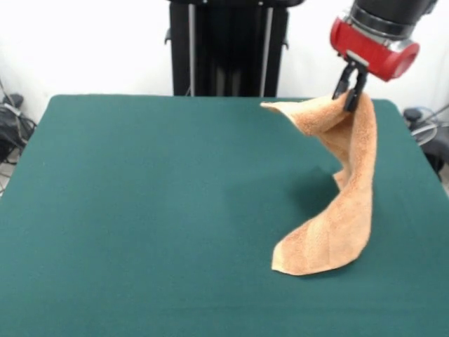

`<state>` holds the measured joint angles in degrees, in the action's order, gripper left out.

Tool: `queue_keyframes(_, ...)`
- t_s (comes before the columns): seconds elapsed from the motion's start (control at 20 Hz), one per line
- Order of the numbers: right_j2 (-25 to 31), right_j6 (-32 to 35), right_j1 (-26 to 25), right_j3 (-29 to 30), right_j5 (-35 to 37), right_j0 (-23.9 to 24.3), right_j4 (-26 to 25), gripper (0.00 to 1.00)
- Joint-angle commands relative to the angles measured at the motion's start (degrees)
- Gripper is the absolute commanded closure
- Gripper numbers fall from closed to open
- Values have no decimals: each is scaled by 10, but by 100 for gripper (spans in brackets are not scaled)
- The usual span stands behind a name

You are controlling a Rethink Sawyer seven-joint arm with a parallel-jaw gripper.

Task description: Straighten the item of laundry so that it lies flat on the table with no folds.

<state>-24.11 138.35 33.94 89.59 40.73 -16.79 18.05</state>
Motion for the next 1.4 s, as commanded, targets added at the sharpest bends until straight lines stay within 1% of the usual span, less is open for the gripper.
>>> queue_keyframes(0.05, 13, 156, 9, -16, 57, 4, 36, 100)
queue_keyframes(0.35, 25, 135, 22, 2, 58, 17, 46, 100)
queue_keyframes(0.5, 23, 130, 23, 1, 66, 20, 47, 100)
queue_keyframes(0.6, 27, 124, 30, 13, 58, 23, 50, 100)
queue_keyframes(0.7, 31, 103, 42, 35, 43, 33, 48, 100)
queue_keyframes(0.85, 49, 52, 74, 94, -4, 65, 51, 100)
queue_keyframes(1.0, 68, -6, 101, 148, -50, 102, 38, 100)
queue_keyframes(1.25, 145, -116, 150, 256, -159, 212, 9, 100)
queue_keyframes(1.4, 179, -143, 163, 286, -189, 264, -25, 100)
